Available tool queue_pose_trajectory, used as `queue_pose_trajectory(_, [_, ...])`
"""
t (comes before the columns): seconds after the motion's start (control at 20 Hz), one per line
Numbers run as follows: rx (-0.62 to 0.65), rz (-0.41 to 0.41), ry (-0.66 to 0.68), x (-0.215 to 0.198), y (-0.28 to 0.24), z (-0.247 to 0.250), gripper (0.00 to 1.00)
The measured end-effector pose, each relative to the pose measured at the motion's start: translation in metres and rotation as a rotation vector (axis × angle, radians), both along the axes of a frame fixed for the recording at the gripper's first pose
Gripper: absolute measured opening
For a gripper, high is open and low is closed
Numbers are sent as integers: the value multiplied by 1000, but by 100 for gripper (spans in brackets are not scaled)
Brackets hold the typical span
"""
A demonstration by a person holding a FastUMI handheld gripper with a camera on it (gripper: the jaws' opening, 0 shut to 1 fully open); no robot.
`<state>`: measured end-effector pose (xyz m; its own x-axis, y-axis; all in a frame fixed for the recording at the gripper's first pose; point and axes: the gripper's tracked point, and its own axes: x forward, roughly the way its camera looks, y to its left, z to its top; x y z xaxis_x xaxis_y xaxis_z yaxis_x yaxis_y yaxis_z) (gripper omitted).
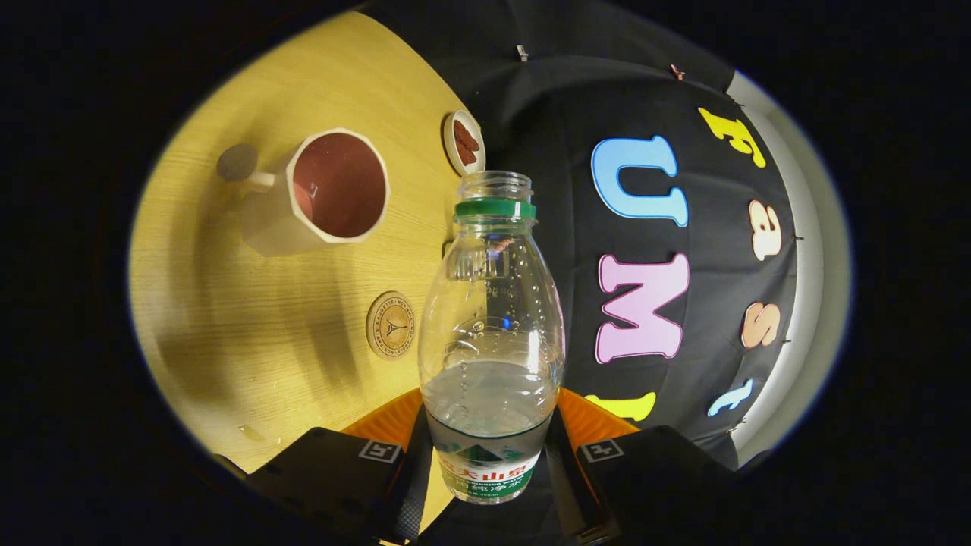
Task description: Take the bottle from table, then pour the juice into the cup, finally place the bottle on the coaster
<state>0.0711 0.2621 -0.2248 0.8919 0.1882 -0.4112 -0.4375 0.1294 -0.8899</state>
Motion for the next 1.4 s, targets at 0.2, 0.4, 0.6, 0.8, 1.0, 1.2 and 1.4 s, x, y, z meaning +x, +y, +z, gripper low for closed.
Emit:
queue_pose_trajectory(0.2, [-45, 29, -7, 7, 8, -11, 70])
queue_pose_trajectory(0.4, [-102, 54, -15, 9, 8, -15, 70])
queue_pose_trajectory(0.6, [-141, 63, -19, 11, 8, -17, 70])
queue_pose_trajectory(0.8, [-168, 81, -37, 13, 9, -18, 70])
queue_pose_trajectory(1.0, [-188, 95, -46, 14, 10, -19, 70])
queue_pose_trajectory(1.2, [-212, 108, -55, 13, 11, -20, 70])
queue_pose_trajectory(1.4, [-229, 114, -61, 11, 9, -19, 70])
